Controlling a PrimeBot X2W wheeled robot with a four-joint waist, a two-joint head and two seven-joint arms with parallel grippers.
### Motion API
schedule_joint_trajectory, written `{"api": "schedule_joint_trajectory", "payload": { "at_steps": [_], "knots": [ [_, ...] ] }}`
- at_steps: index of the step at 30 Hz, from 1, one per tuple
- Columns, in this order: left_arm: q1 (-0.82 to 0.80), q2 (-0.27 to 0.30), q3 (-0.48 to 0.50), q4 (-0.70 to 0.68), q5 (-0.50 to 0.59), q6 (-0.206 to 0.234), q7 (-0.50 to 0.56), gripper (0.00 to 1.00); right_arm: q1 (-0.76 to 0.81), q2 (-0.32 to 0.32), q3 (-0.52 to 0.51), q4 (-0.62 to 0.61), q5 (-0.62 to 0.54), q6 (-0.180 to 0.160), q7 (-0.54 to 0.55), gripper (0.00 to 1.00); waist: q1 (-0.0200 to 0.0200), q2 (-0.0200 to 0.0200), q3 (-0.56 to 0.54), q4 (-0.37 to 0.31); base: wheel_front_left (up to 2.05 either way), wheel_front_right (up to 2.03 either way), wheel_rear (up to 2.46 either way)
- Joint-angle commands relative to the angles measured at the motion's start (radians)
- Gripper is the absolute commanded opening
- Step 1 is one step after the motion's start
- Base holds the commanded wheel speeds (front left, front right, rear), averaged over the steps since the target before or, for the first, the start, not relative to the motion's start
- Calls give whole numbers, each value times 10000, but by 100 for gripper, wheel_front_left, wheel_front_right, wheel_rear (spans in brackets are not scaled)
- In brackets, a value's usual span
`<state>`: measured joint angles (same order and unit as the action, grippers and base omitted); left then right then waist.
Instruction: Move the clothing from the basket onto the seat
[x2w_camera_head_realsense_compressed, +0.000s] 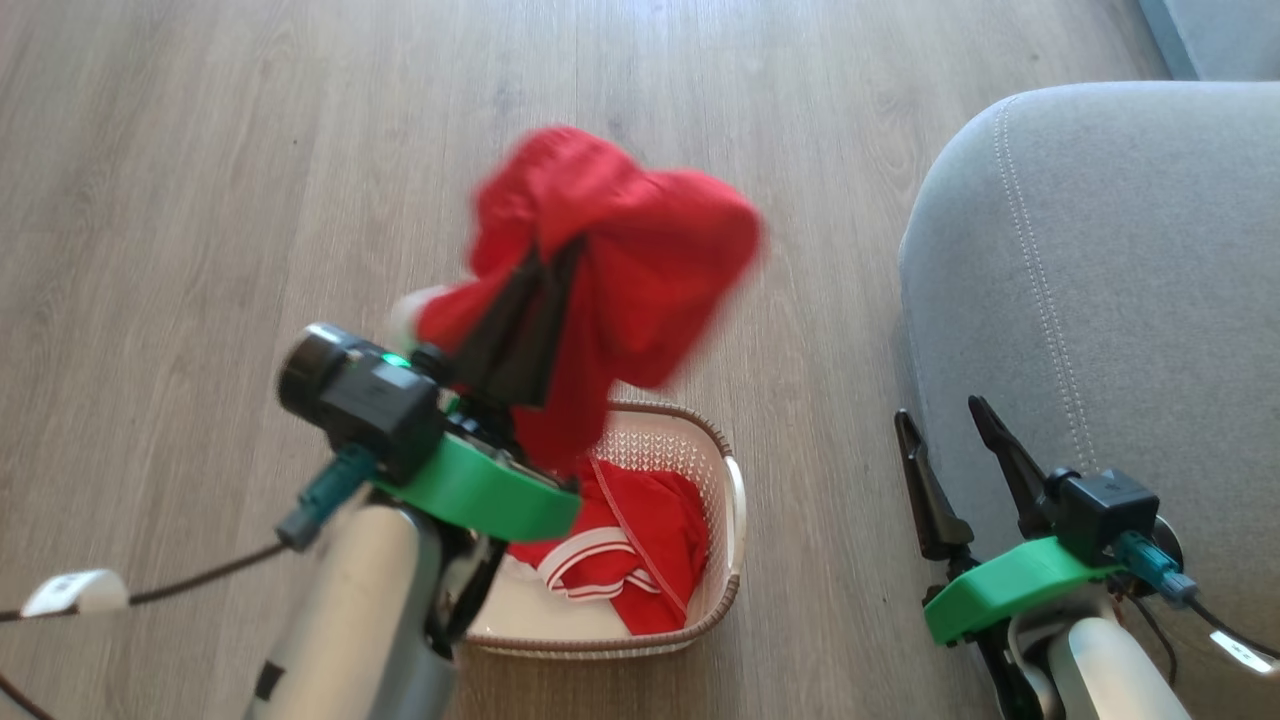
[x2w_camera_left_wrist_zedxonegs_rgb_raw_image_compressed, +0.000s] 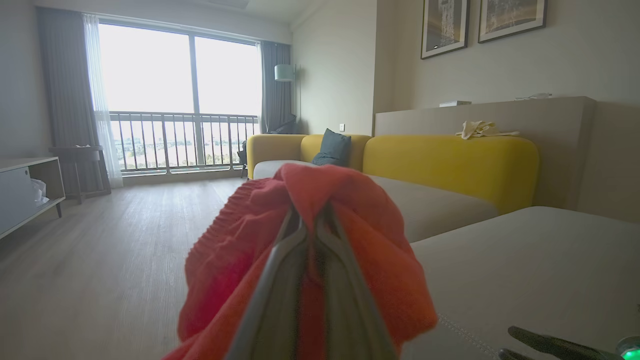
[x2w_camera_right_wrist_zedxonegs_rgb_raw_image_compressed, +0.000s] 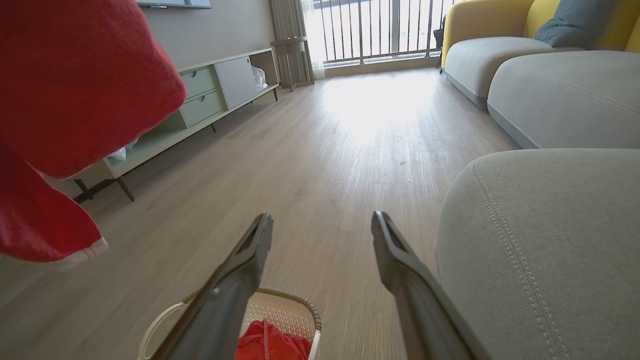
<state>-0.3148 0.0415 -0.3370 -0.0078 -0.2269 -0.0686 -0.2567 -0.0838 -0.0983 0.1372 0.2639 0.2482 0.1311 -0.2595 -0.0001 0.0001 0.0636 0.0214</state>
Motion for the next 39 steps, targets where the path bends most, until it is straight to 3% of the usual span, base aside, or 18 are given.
{"api": "schedule_joint_trajectory", "payload": {
  "at_steps": [1,20,27,35,39],
  "knots": [
    [-189,89,156,-461,-65,-59,-51,0,-104,-83,207,-323,62,-4,-23,100,1,-1,-25,-2,0,0,0],
    [-77,88,-379,-470,60,86,-51,0,-38,-225,540,-695,31,-4,-23,100,1,-1,-13,-52,0,0,0],
    [-84,88,-341,-380,-10,51,-51,0,48,-991,1798,-1844,144,-4,-23,100,1,-1,54,-19,0,0,0],
    [-134,88,-378,-293,-116,18,-51,0,-144,-2186,4101,-2876,19,-4,-23,100,1,-1,35,72,0,0,0],
    [-163,87,-405,-268,-108,13,-51,0,-337,-2278,4474,-3098,36,-4,-23,100,1,-1,47,114,0,0,0]
  ]
}}
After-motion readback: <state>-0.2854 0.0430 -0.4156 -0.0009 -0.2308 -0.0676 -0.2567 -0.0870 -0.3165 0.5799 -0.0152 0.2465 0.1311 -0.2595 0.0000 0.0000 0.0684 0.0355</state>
